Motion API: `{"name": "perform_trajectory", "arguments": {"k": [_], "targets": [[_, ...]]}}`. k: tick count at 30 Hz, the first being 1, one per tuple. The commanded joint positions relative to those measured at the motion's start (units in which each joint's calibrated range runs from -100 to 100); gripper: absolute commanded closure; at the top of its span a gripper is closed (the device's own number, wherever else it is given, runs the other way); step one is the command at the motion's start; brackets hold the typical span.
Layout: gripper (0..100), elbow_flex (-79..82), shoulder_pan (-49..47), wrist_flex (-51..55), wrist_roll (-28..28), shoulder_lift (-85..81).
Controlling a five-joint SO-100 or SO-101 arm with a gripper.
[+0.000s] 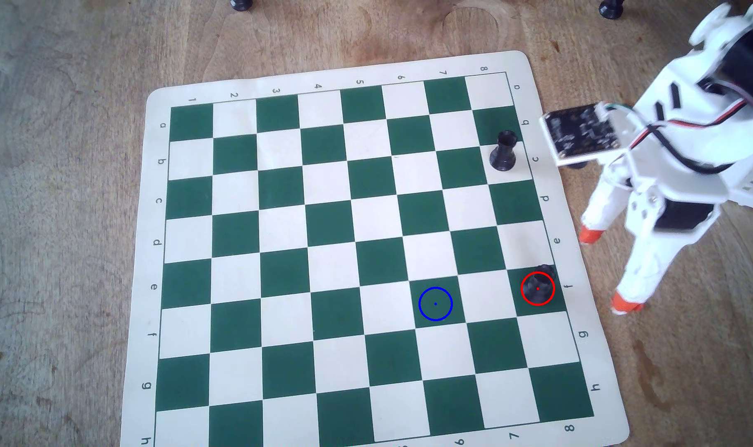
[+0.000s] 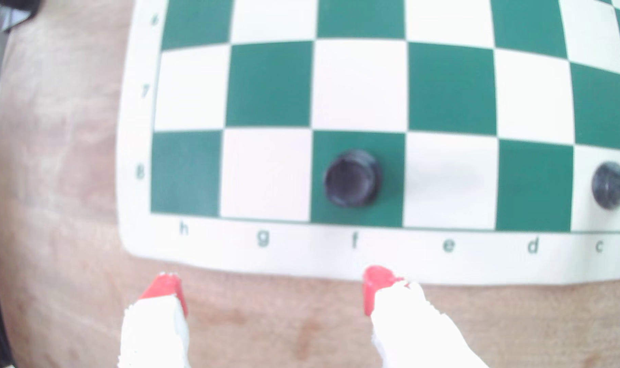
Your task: Move the chess piece from red to blue
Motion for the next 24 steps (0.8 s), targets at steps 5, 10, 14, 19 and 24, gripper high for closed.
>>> {"name": "perform_trajectory", "arguments": {"k": [5,10,14,19,24], "targets": [[72,-0.8,3.2,-3.9,1.1,3.5],[73,-0.3,5.5,-7.0,2.1,8.4],[73,-0.2,5.3,-9.7,1.8,11.2],[73,-0.6,3.8,-9.5,1.4,9.7],[73,-0.8,3.8,-9.4,1.4,9.9]]}}
